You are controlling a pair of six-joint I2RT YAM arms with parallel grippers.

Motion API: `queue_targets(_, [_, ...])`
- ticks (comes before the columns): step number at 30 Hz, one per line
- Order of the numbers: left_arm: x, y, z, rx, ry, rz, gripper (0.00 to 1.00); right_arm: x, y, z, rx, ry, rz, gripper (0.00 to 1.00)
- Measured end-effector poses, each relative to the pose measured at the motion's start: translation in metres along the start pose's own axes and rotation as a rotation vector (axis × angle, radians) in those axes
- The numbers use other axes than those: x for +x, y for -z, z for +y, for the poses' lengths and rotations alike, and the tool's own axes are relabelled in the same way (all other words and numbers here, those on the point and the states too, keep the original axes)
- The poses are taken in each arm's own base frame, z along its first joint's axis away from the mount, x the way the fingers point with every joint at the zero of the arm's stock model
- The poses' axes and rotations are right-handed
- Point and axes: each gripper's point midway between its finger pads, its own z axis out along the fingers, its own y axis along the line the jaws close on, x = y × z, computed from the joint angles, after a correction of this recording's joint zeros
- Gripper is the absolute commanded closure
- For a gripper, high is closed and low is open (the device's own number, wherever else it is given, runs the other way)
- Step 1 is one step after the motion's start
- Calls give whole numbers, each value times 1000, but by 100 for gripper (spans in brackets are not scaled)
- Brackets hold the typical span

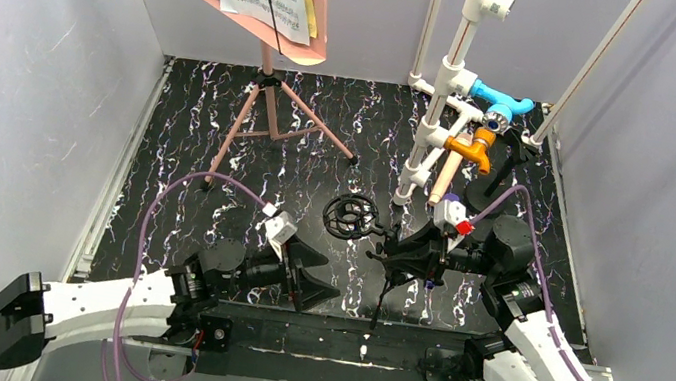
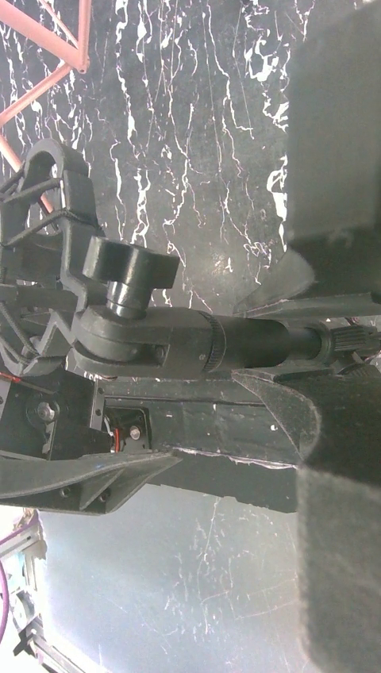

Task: Pack up the instrument practice props
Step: Place the microphone stand at the center of the board.

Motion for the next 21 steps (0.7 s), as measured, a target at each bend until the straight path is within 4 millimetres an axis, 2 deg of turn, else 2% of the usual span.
queue_targets(21, [37, -9, 21, -45, -123, 180, 2, 13, 0, -6, 29, -33, 15, 99])
